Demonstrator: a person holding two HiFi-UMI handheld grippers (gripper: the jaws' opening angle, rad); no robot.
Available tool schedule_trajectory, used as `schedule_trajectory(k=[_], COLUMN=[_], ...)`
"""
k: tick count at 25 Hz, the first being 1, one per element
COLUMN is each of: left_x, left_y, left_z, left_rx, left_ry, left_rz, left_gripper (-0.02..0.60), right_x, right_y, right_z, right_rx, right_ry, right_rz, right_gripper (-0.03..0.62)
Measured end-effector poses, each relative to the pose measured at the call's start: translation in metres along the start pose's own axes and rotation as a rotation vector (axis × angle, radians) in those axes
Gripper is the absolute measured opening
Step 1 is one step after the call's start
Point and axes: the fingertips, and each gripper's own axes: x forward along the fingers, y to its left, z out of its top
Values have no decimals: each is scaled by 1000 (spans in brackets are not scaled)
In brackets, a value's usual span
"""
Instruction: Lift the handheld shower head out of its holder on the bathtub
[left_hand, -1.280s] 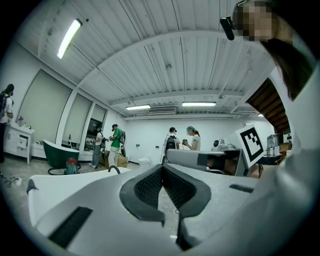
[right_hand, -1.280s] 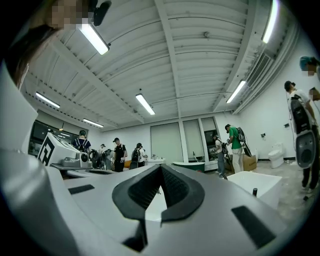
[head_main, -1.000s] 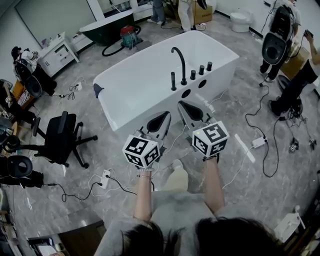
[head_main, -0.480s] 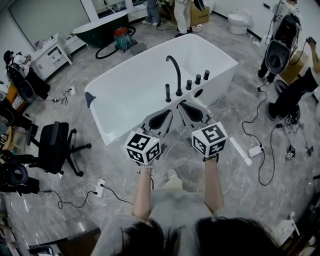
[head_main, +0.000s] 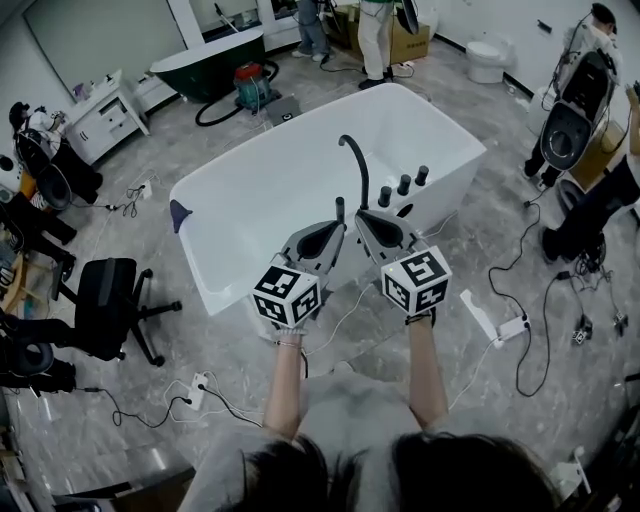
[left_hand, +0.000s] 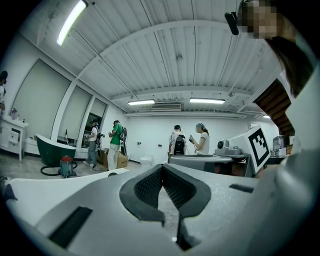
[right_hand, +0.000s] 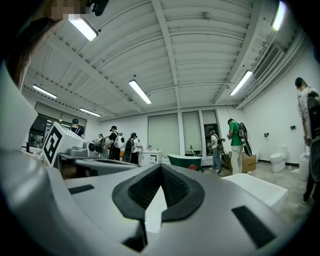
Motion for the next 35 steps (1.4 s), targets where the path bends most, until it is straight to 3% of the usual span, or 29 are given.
schedule_trajectory(k=[9,20,35], left_x=[19,55,95], left_y=[32,78,115], left_z=[-21,-41,-93], left_rx=[-30,-111,-226], left_ry=[49,65,106], left_rz=[48,163,349], left_gripper=[5,5,5], right_x=[33,90,129], right_y=[-34,-69,-103], right_z=[-23,-43,-110], right_rx=[39,21,52], right_ry=[44,142,261], right_rz=[14,129,325], right_gripper=[0,0,0])
